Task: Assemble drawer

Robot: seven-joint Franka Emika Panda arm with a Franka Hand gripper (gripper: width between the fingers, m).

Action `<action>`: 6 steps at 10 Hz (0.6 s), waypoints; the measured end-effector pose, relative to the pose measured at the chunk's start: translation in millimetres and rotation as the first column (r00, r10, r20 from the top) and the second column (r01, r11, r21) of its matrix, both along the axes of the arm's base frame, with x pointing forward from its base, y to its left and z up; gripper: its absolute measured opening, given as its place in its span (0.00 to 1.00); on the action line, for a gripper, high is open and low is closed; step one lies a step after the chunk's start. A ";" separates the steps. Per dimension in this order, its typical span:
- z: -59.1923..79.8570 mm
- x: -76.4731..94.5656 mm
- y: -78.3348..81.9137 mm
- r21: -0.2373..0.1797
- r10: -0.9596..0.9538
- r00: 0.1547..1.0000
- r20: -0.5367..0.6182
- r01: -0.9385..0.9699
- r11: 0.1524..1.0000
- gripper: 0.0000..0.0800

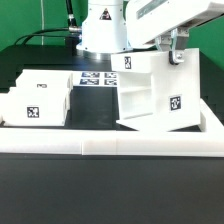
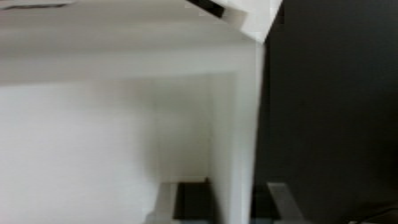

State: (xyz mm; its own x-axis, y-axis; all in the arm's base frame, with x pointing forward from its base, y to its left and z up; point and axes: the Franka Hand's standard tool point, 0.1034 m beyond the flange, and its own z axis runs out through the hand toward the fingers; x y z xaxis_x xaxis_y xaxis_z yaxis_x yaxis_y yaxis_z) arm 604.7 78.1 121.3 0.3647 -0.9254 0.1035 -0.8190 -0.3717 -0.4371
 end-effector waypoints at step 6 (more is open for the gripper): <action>-4.1 9.9 -4.9 0.051 -0.104 0.995 -0.002 0.104 0.993 0.08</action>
Offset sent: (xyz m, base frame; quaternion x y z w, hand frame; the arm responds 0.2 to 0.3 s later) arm 0.0103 0.0090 -0.0347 -0.0316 -0.0137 0.1091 0.9934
